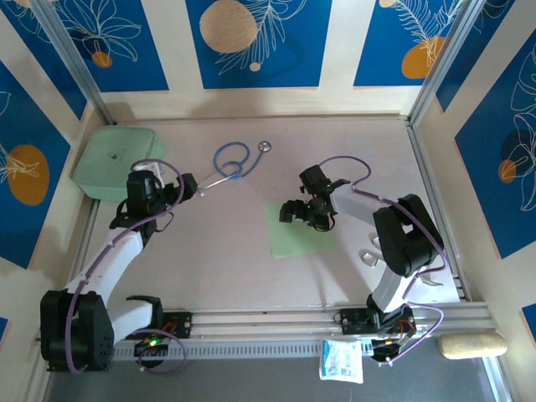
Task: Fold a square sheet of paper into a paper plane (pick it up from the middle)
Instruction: Move the square sheet of paper to the center of the table.
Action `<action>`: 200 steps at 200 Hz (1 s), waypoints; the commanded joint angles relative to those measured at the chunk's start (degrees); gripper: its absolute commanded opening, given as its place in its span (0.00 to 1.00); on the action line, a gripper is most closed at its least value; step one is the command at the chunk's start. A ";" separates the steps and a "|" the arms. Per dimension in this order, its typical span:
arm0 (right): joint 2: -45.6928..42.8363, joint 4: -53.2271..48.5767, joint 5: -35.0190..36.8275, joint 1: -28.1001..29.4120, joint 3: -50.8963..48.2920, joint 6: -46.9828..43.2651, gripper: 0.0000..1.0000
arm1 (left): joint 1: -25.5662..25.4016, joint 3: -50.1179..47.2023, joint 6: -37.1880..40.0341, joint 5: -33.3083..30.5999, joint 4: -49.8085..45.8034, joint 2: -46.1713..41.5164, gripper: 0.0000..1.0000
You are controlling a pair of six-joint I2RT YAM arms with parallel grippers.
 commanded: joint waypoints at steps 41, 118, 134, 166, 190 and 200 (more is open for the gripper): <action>7.56 0.80 4.24 5.09 5.10 19.01 0.95 | 0.52 3.43 -1.40 1.08 -5.04 3.11 0.99; 13.73 -1.73 1.11 15.19 16.46 40.42 0.95 | -1.46 6.18 -7.38 7.02 -8.71 7.24 0.99; 13.81 -0.83 -0.51 15.14 18.21 40.91 0.95 | -2.74 6.86 -9.05 6.44 -10.51 8.31 0.99; 8.56 3.67 -3.37 12.44 17.64 38.68 0.94 | -7.23 9.14 -10.38 4.71 -14.07 10.44 0.99; 0.60 6.14 -1.12 9.47 11.83 33.67 0.94 | -12.67 12.81 -9.30 2.24 -19.06 13.64 0.99; -1.77 6.48 -0.99 7.61 9.99 30.46 0.95 | -15.19 14.77 -8.26 1.09 -21.24 15.68 0.99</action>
